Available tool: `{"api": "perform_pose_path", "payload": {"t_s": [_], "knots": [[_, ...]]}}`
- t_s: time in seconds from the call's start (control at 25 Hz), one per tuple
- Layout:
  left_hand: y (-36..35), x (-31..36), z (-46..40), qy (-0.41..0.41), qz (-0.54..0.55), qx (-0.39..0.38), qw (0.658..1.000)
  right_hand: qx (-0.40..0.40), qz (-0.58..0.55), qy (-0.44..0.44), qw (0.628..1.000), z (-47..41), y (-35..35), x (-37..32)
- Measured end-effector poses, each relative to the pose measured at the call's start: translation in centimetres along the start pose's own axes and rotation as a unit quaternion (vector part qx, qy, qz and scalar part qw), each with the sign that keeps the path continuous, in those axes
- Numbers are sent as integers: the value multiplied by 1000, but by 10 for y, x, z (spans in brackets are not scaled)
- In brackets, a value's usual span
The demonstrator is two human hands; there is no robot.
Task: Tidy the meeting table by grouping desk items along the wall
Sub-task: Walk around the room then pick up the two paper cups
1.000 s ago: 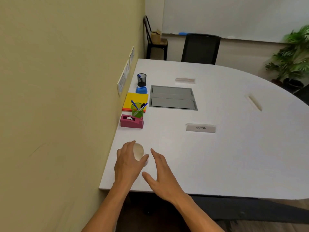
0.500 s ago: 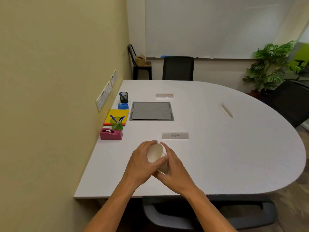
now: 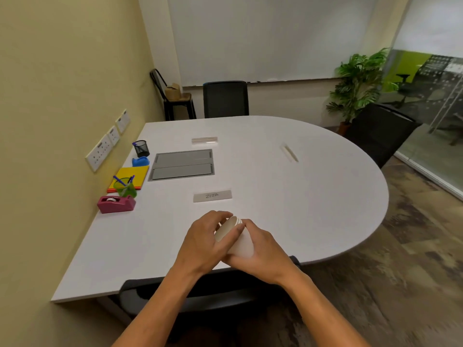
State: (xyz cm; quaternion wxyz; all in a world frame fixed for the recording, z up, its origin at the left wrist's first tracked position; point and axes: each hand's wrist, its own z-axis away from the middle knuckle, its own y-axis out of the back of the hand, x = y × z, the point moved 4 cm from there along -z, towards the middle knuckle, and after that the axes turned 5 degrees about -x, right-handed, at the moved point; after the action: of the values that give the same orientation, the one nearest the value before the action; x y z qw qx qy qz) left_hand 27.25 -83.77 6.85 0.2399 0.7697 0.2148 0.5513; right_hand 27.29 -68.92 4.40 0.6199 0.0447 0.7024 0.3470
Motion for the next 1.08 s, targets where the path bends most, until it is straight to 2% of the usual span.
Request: {"api": "perform_pose_path", "payload": {"t_s": [0.2, 0.36, 0.48, 0.72, 0.92, 1.08], "knots": [[-38, 6, -27, 4, 32, -17, 999, 30, 17, -19, 999, 3, 32, 28], [-63, 1, -54, 8, 63, -26, 998, 56, 73, -44, 995, -6, 53, 48], [-69, -9, -81, 38, 113, 3, 993, 83, 118, -68, 987, -12, 79, 67], [-64, -47, -127, 109, 125, 21, 986, 97, 74, -94, 988, -52, 106, 130], [-64, -82, -129, 193, 87, 72, 975, 72, 35, -109, 991, -101, 108, 189], [-81, -95, -129, 247, 51, 105, 962, -9, -42, -115, 992, -158, 115, 237]]}}
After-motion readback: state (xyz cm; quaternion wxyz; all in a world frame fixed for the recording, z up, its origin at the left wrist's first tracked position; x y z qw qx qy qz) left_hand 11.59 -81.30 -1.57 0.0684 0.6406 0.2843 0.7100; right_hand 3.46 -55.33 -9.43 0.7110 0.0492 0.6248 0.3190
